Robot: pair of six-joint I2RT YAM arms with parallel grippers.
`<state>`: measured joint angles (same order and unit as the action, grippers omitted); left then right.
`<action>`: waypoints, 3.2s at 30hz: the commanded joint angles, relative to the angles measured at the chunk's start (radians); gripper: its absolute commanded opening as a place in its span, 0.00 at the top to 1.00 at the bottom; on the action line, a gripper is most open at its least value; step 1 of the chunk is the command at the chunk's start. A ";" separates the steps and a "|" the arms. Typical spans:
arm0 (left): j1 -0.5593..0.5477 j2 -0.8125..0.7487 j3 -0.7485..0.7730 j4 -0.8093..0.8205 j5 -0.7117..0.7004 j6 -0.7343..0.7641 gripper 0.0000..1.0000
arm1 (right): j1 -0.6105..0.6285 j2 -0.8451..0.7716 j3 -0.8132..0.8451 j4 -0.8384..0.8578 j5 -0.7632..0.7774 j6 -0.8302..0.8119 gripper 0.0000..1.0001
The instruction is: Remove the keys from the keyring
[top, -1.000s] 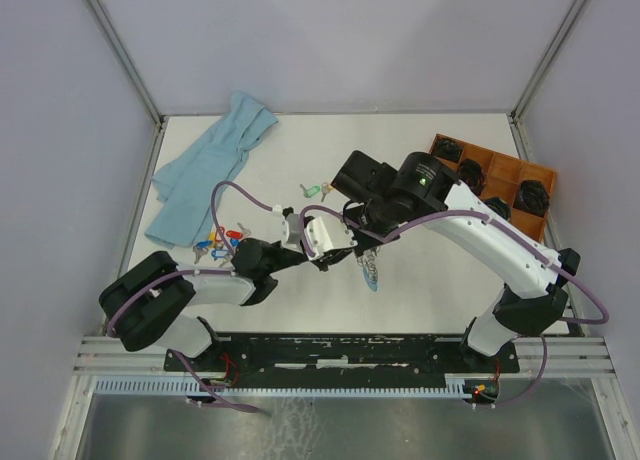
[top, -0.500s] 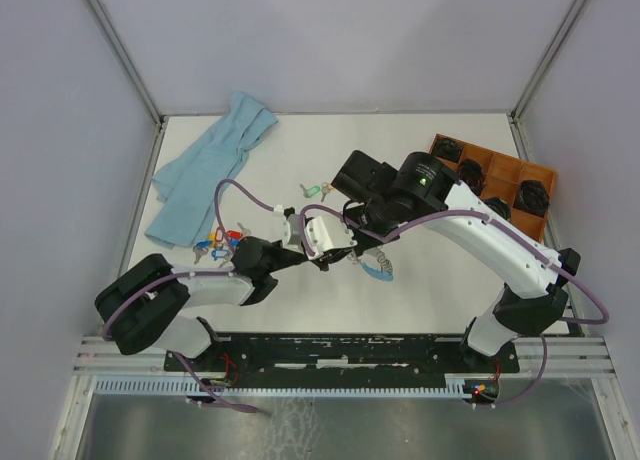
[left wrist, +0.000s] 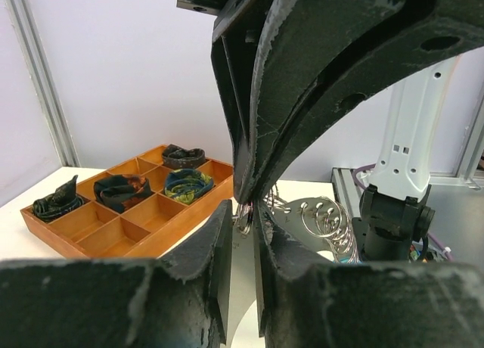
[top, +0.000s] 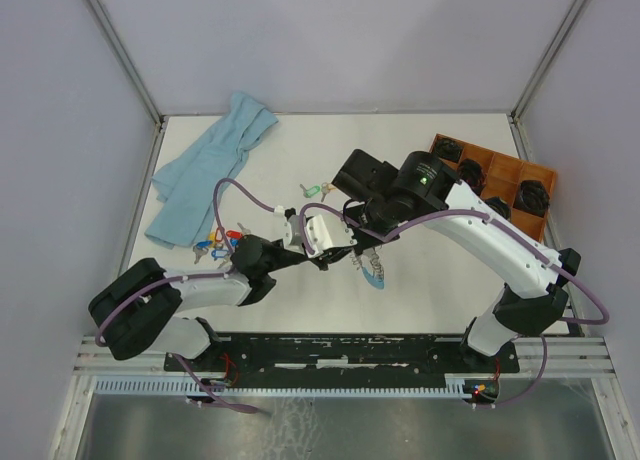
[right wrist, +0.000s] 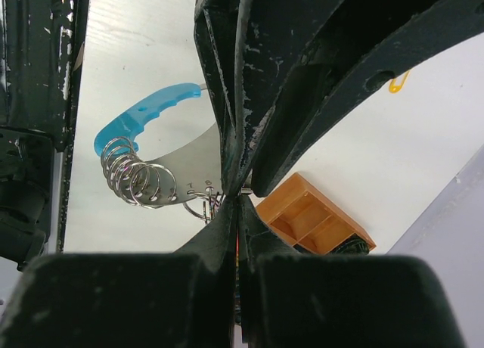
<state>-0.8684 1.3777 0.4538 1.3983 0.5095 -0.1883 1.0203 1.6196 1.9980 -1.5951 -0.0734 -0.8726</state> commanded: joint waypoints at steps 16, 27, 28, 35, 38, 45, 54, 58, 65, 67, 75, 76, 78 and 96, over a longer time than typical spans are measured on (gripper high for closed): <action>0.004 -0.022 0.031 -0.036 -0.010 0.060 0.78 | -0.005 -0.040 0.001 0.020 -0.040 0.017 0.99; 0.005 -0.007 0.046 -0.044 0.025 0.053 0.83 | -0.005 -0.038 0.007 0.018 -0.044 0.017 0.99; 0.006 -0.006 0.046 -0.047 0.026 0.054 0.83 | -0.006 -0.039 0.006 0.018 -0.046 0.017 0.99; 0.009 -0.005 0.055 -0.063 0.045 0.056 0.97 | -0.006 -0.040 0.007 0.018 -0.054 0.017 0.99; 0.010 -0.010 0.047 -0.047 0.049 0.054 0.97 | -0.009 -0.041 0.006 0.021 -0.059 0.019 0.99; 0.012 -0.046 0.012 0.023 0.008 0.040 0.97 | -0.088 -0.058 -0.008 0.043 -0.174 0.024 0.75; 0.016 -0.061 -0.061 0.225 -0.059 -0.010 0.97 | -0.370 -0.140 -0.059 0.162 -0.605 0.062 0.58; 0.016 -0.058 -0.079 0.330 -0.115 -0.074 0.97 | -0.490 -0.189 -0.169 0.346 -0.821 0.181 0.57; 0.001 -0.119 -0.062 0.331 -0.269 -0.136 0.97 | -0.614 -0.290 -0.501 1.027 -1.095 0.685 0.58; 0.000 -0.147 -0.056 0.331 -0.328 -0.157 0.97 | -0.615 -0.301 -0.539 1.117 -1.101 0.754 0.58; 0.001 -0.201 0.003 0.332 -0.376 -0.235 0.97 | -0.616 -0.295 -0.527 1.291 -1.149 0.940 0.58; 0.002 -0.207 0.003 0.330 -0.388 -0.242 0.97 | -0.616 -0.294 -0.519 1.300 -1.157 0.956 0.58; 0.002 -0.217 0.007 0.331 -0.417 -0.263 0.97 | -0.616 -0.299 -0.510 1.304 -1.173 0.969 0.58; 0.002 -0.175 0.285 0.331 -0.427 -0.297 0.97 | -0.616 -0.161 -0.337 2.015 -1.157 1.798 0.51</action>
<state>-0.8619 1.1938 0.6609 1.5330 0.0799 -0.4633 0.4038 1.4212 1.5871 0.1398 -1.2312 0.6506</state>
